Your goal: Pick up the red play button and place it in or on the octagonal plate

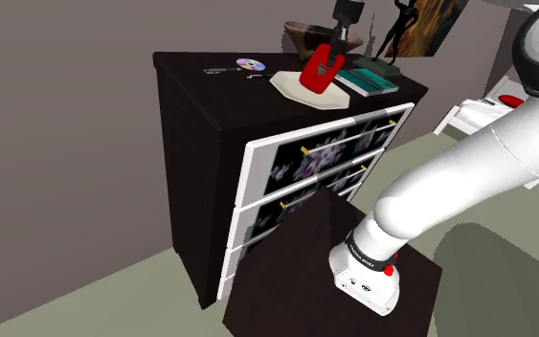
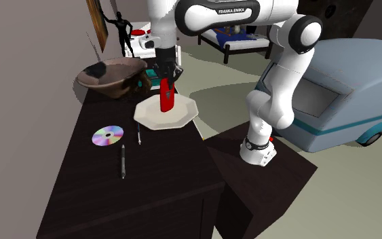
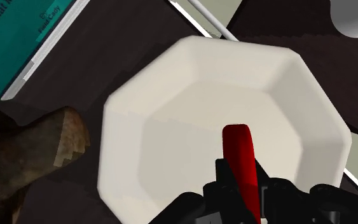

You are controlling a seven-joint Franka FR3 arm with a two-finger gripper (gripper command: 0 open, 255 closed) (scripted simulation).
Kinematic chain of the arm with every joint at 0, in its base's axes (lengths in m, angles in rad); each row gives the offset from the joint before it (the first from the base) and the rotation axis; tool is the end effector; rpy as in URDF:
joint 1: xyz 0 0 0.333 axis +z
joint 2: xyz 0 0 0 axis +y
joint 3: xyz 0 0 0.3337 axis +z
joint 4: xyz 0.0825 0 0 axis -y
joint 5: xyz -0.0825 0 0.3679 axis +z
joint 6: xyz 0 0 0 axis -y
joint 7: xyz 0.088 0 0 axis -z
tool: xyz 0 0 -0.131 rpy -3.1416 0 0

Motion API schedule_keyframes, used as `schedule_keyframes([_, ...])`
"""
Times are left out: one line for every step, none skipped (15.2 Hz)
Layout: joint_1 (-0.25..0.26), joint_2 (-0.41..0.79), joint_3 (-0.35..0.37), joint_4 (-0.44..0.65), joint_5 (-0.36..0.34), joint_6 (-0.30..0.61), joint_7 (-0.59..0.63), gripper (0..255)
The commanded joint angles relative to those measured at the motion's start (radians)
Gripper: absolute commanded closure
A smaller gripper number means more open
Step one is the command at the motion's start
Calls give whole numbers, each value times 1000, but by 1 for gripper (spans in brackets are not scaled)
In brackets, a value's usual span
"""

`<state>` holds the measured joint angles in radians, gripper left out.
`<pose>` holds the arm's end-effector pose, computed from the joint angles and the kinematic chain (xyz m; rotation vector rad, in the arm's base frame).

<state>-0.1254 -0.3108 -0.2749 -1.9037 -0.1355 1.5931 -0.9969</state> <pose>0.3894 -0.2031 0.6133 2.9624 0.9381 -0.0646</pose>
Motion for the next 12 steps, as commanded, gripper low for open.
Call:
schedule_keyframes([-2,8,-3,-1,-2,-1,-1,255])
schedule_keyframes([-2,8,-2,-1,-2,-1,-1,255])
schedule_keyframes([-2,8,-2,-1,-2,-1,-1,255])
schedule_keyframes([-3,7,-3,-3,-2,0,-2,0])
schedule_keyframes([-3,6,-3,-5,-3,2,-2,0])
schedule_keyframes([-3,5,-3,-7,-3,2,-2,0])
schedule_keyframes([-3,5,-3,-7,-3,2,-2,0])
schedule_keyframes([-3,4,-3,-8,-3,2,-1,0])
schedule_keyframes([-2,8,-2,-1,-2,-1,-1,0])
schedule_keyframes([-1,16,-1,41,1,-35,-3,0])
schedule_keyframes([1,26,1,84,4,-69,-6,0])
schedule_keyframes([2,38,2,130,7,-103,-8,0])
